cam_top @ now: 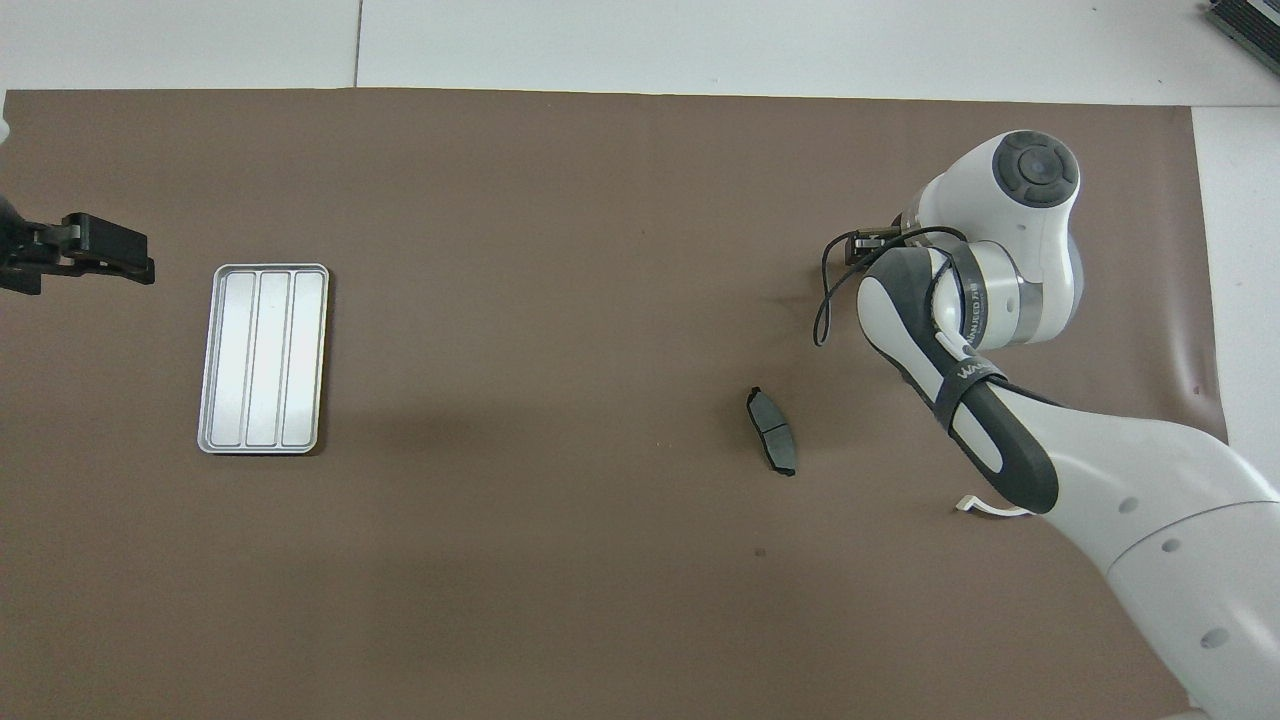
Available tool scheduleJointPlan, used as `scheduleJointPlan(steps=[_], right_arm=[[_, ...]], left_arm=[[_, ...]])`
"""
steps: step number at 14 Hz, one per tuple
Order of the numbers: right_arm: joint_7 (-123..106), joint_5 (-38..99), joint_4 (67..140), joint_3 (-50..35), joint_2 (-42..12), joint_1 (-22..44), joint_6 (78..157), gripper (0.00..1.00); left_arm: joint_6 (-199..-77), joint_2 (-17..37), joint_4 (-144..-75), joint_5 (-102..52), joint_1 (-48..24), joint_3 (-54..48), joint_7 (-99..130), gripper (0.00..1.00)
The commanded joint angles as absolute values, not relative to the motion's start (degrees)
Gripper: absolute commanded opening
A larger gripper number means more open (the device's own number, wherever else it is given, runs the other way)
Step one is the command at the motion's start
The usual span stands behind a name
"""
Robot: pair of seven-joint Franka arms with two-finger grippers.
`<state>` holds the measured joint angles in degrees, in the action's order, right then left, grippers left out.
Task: Pick bearing gear from pile to tray
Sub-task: 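Lift the bearing with the right gripper and carry it toward mid-table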
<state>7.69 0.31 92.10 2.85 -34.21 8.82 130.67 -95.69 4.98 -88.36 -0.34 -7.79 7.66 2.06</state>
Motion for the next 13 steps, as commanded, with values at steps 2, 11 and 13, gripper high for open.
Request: scheduleJointPlan(steps=[2,11,13], right_arm=[[7.56,0.53,93.16,2.37,-33.22,8.26,130.78,0.52],[7.56,0.53,93.08,2.37,-33.22,8.26,130.52,0.0],[7.56,0.44,92.46,2.37,-33.14,8.26,129.91,0.0]], left_arm=[[-95.1,4.13,-88.68,-0.53,-7.56,7.65,2.11,1.0],[-95.1,4.04,-88.68,-0.53,-7.56,7.65,2.11,1.0],[-95.1,4.13,-88.68,-0.53,-7.56,7.65,2.11,1.0]])
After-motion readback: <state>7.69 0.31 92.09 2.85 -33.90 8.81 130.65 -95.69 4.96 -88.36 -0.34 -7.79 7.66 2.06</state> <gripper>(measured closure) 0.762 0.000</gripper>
